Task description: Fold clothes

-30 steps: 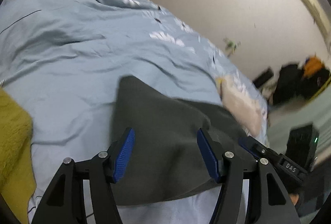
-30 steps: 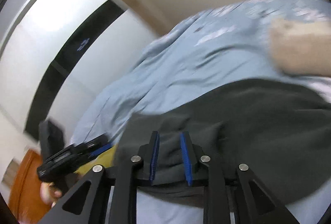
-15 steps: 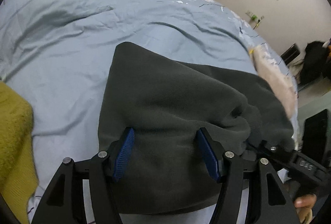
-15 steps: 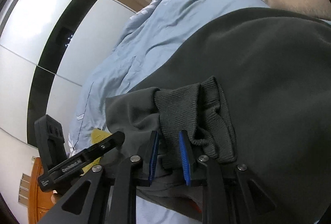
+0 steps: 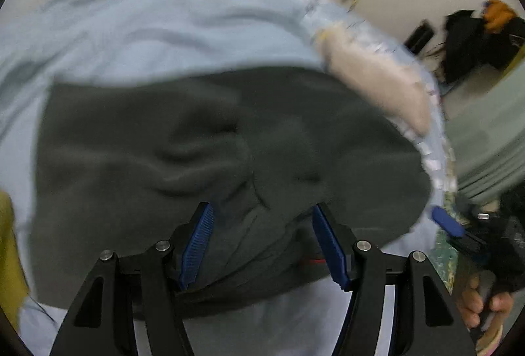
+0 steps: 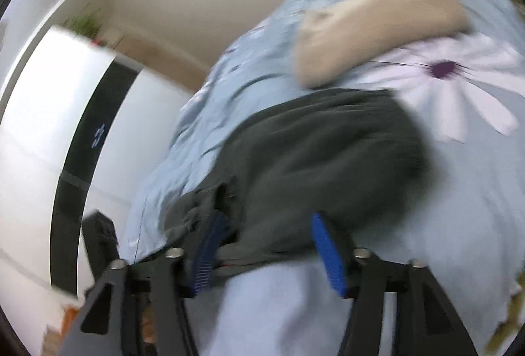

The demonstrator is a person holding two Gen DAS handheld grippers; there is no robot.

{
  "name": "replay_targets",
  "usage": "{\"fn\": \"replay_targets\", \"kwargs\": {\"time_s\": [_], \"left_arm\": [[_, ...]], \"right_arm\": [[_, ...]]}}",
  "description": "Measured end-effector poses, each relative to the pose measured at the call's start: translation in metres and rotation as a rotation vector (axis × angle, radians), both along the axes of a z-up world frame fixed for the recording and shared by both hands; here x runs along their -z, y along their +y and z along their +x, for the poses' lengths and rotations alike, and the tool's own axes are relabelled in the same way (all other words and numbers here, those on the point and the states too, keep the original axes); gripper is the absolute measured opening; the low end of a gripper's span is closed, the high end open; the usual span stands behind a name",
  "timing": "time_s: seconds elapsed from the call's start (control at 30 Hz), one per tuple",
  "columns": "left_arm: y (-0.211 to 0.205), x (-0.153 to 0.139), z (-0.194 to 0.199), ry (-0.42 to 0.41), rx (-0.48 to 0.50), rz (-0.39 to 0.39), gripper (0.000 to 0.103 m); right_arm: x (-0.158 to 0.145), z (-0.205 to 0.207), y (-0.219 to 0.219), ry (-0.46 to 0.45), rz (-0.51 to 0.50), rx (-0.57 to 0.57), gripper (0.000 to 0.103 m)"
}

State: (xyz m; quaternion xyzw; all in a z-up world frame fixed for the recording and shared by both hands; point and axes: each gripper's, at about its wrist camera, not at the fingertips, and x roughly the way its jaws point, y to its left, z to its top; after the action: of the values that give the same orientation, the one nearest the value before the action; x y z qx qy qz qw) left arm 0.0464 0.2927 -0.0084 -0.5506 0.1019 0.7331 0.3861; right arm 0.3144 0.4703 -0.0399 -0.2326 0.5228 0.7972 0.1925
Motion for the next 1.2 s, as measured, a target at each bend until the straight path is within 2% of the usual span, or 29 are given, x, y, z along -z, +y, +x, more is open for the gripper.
{"fn": "replay_targets", "kwargs": {"time_s": [0.03,0.13,0.23,0.4,0.67,0.8,0.87,0.93,1.0,1.1,1.2], "left_arm": [[-0.002,0.004,-0.002,-0.011,-0.008,0.009,0.064],[-0.008,0.002,-0.006,-0.025,-0.015,0.047,0.064],[-0.013,0.004,-0.003,-0.006,-0.006,0.056,0.064],[-0.016,0.007,0.007,0.056,0.019,0.039,0.064],[-0.025,0.008,0.010,0.068,0.022,0.051,0.064],[-0.032,0.007,0.010,0.063,0.021,0.067,0.064],[-0.037,0.006,0.010,0.054,0.018,0.082,0.064],[-0.042,0.005,0.010,0.046,0.017,0.097,0.064],[-0.048,0.004,0.009,0.039,0.015,0.109,0.064],[-0.052,0.000,0.013,0.023,0.013,0.138,0.064],[-0.064,-0.007,0.008,-0.013,0.002,0.194,0.064]], "right_arm": [[0.006,0.012,0.006,0.002,-0.026,0.036,0.070],[0.025,0.037,0.024,0.036,-0.109,0.123,0.079],[0.045,0.043,0.040,0.072,-0.187,0.177,0.082],[0.077,0.037,0.061,0.146,-0.308,0.203,0.084],[0.094,0.030,0.075,0.254,-0.363,0.255,0.084],[0.085,0.030,0.074,0.265,-0.340,0.275,0.081],[0.076,0.034,0.071,0.263,-0.313,0.284,0.068],[0.064,0.037,0.069,0.257,-0.281,0.285,0.061],[0.050,0.035,0.068,0.233,-0.239,0.281,0.050],[0.018,0.030,0.063,0.206,-0.151,0.273,0.042],[-0.029,0.016,0.050,0.160,0.000,0.233,0.040]]}}
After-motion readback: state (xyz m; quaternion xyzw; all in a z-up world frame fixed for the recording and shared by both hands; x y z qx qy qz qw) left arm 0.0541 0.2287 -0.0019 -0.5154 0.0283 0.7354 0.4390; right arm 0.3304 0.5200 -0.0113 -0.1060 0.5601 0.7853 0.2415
